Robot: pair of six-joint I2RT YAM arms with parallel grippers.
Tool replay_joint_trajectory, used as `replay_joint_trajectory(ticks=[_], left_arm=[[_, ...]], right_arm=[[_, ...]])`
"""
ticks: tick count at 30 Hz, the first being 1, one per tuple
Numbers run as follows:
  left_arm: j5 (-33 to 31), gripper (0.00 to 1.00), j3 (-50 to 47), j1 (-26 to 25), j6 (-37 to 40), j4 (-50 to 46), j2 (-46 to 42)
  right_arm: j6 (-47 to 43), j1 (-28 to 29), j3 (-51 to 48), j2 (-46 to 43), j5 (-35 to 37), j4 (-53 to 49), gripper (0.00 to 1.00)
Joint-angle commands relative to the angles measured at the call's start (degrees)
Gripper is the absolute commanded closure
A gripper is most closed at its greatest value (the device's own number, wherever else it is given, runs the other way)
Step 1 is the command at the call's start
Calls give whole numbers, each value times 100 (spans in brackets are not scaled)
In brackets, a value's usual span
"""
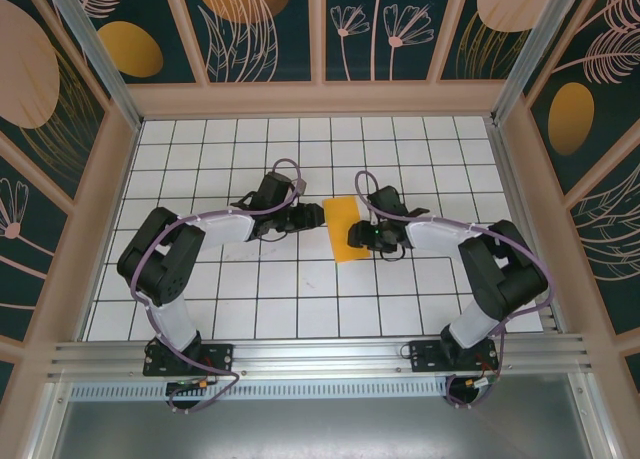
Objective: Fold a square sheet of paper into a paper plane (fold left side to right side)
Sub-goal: Rotate the square sheet of paper at the center of the table.
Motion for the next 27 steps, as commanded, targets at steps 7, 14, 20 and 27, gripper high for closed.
replay_joint_trajectory(ticks=[7,14,20,27], left_arm=[[-15,46,-13,11,58,54,-234],[23,46,9,10,74,36,-250],[320,49,7,-56,59,97,-289],[587,51,92,-317,-34,225,155]], right_arm=[[438,633,45,229,-648,-258,40],[444,735,156,254,-516,-334,40],[269,404,101,-224,-495,-219,39],[-55,-647,-99,-727,-1476,520,37]])
